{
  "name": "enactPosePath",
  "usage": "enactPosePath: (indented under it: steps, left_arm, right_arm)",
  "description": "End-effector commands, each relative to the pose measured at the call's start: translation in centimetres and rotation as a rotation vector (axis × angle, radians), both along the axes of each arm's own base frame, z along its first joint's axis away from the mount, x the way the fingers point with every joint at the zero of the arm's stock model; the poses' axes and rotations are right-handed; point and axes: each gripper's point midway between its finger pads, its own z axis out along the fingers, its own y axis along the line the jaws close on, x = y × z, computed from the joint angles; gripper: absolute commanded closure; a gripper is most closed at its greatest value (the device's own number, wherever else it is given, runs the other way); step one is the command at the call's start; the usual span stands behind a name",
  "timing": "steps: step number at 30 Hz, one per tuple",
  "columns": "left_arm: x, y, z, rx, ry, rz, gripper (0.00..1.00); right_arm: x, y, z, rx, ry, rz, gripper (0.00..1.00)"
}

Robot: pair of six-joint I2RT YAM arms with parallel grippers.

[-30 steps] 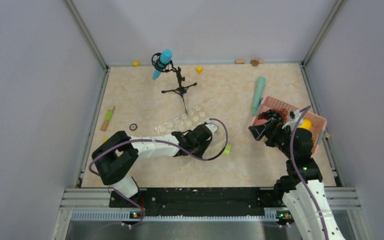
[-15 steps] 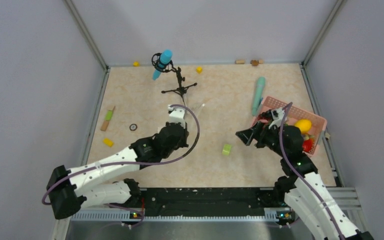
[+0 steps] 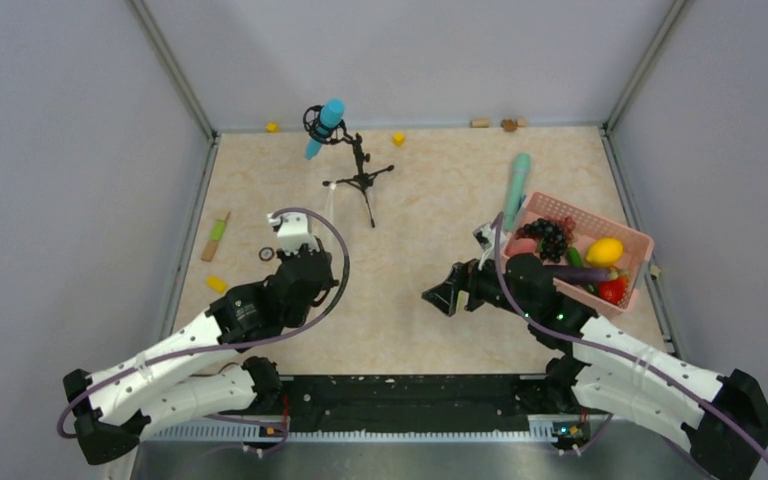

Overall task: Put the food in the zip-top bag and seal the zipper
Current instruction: Pick up the zipper food storage bag at the center of the board, then open the zipper of the food storage bag at the center of the board.

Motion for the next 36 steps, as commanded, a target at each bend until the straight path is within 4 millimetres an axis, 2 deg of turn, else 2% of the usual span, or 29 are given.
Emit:
enactPosePath:
  steps: [1, 4, 8, 11, 13, 16, 21, 30, 36]
  left_arm:
    - [1.0, -2.1, 0.7, -0.003, -0.007, -0.031, 1.0]
    - [0.8, -6.5, -2.0, -0.024, 0.072, -0.181, 1.0]
    - [0.4, -9.9, -6.0, -0.053, 0.134, -0.305, 1.0]
    - [-1.0, -12.2, -7.6, -0.133, 0.165, -0.421, 1.0]
    - [-1.7, -13.4, -7.6, -0.216, 0.147, -0.48, 1.0]
    - [-2.5, -13.7, -8.2, -0.284, 0.138, -0.515, 1.0]
    - [-2.8, -13.3, -8.3, -0.287, 0.133, -0.519, 1.0]
    - [-3.5, -13.4, -9.6, -0.29, 0.167, -0.544, 1.0]
    - [-4.3, -13.9, -9.0, -0.332, 0.152, -0.599, 1.0]
  right_arm:
    - [0.7, 2.2, 3.3, 0.075, -0.067, -0.01, 0.06]
    - [1.0, 2.1, 2.9, 0.099, -0.012, -0.066, 0.06]
    - [1.9, 1.2, 2.3, 0.11, 0.041, -0.167, 0.06]
    - [2.4, 1.2, 1.9, 0.123, 0.062, -0.202, 0.06]
    - [2.7, 1.4, 1.5, 0.116, 0.076, -0.218, 0.06]
    - [3.4, 1.4, 0.2, 0.069, 0.106, -0.258, 0.07]
    - [4.0, 2.7, -1.2, 0.006, 0.122, -0.265, 0.08]
    - [5.3, 4.9, -1.4, -0.027, 0.096, -0.283, 0.08]
    - [5.8, 5.1, -2.2, -0.032, 0.107, -0.31, 0.08]
